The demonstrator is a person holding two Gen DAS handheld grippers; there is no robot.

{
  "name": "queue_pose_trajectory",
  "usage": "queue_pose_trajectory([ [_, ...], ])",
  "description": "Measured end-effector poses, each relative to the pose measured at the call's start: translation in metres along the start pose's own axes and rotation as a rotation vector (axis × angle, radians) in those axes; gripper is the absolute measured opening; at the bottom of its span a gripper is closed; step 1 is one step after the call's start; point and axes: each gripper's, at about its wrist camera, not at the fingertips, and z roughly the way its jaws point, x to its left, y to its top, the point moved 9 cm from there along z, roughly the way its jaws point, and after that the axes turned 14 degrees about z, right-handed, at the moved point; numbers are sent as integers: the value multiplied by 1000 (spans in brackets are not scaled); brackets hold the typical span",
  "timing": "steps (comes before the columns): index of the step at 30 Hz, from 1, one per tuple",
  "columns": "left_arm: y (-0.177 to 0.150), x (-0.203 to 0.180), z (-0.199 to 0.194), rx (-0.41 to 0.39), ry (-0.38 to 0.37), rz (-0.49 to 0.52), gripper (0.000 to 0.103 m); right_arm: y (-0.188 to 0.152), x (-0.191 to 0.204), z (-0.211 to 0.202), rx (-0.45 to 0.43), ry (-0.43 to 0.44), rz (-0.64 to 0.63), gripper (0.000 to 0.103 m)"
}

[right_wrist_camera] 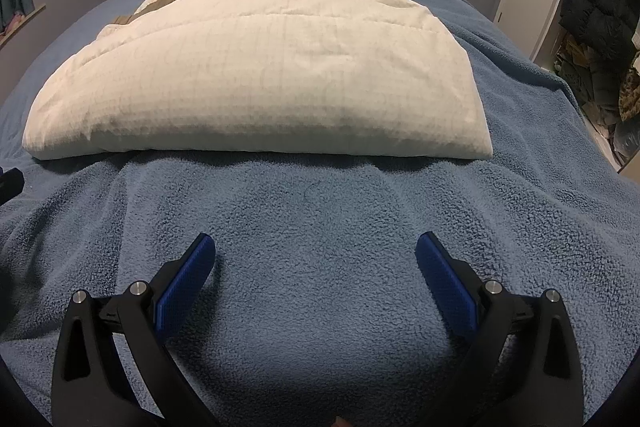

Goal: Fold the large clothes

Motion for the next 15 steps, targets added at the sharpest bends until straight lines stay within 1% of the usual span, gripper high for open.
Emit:
queue_pose_trajectory([
  [6, 2, -1, 1, -2, 3, 7, 96, -1, -1, 0, 2, -1, -1, 95],
  [15, 1, 0, 7, 34, 25, 20, 97, -1, -2, 1, 4, -2, -2, 95],
])
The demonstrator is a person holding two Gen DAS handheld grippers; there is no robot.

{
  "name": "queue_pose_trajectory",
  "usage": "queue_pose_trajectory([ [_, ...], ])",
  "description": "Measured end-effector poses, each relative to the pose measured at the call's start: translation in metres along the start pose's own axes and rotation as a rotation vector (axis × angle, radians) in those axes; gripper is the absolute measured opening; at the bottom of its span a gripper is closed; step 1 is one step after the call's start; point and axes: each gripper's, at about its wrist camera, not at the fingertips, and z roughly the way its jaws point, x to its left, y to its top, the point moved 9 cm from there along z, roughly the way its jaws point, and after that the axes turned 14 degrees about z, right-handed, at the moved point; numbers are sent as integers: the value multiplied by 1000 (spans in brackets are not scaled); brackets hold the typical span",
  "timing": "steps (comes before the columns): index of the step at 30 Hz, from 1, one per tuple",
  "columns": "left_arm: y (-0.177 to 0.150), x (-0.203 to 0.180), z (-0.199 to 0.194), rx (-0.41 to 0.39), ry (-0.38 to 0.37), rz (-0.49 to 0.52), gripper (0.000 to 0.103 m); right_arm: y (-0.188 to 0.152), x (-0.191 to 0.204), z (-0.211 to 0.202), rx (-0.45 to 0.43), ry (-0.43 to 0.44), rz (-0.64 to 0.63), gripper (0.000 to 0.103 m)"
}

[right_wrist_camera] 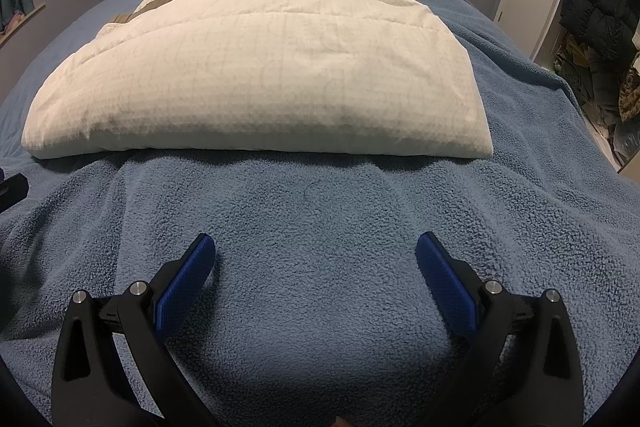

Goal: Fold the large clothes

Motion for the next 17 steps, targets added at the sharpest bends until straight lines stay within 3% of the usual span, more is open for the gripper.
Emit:
queue_pose_trajectory([
  [13, -2, 0, 3, 13, -7, 4, 96, -1, 0, 0, 1, 0, 3, 95],
  [17, 6, 7, -1, 14, 33, 11, 96, 6, -3, -7, -13, 23, 40, 95],
])
